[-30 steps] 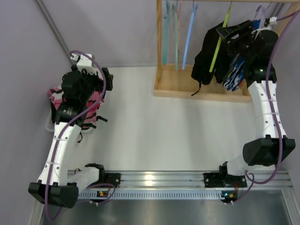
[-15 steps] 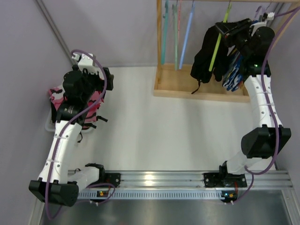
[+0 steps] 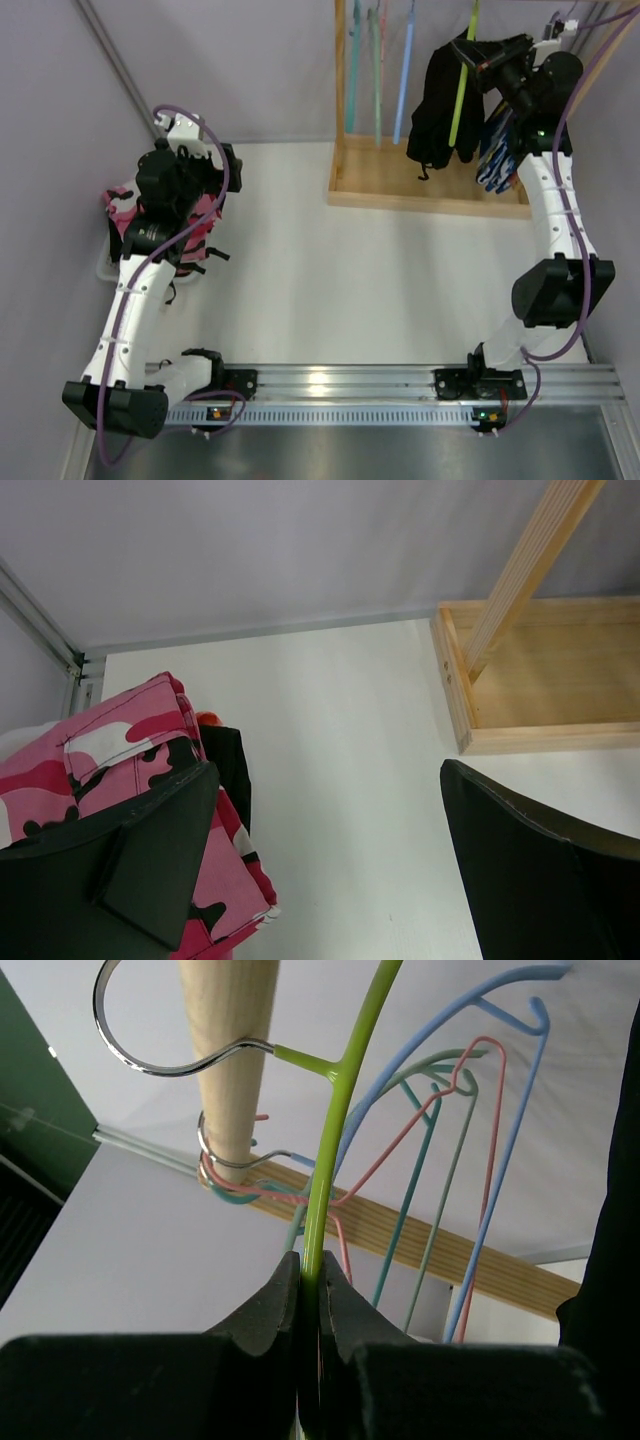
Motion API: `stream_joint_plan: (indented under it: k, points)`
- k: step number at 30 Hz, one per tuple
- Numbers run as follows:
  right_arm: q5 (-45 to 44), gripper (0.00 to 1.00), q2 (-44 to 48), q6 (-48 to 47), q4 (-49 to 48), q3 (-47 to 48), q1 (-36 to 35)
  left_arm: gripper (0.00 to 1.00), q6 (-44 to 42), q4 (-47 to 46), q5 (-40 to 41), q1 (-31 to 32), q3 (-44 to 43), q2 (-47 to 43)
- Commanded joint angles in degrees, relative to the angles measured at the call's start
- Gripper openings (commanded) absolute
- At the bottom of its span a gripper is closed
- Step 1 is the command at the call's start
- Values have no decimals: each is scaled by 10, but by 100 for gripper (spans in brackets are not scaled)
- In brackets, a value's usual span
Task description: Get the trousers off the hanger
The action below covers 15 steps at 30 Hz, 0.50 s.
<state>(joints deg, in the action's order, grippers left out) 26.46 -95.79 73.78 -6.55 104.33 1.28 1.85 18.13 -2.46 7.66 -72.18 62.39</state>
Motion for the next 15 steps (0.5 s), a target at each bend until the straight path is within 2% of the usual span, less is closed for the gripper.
stream_joint_plan:
  k: [1,7,15]
  points:
    - [10,0,33,8,-209,81,-1,98,7,-27,6,3,1,-13]
    - [28,0,78,15,-235,47,-3,98,-3,-87,18,3,44,-49]
    - [37,0,149,21,-208,-82,-3,98,-46,-126,-42,4,72,-53]
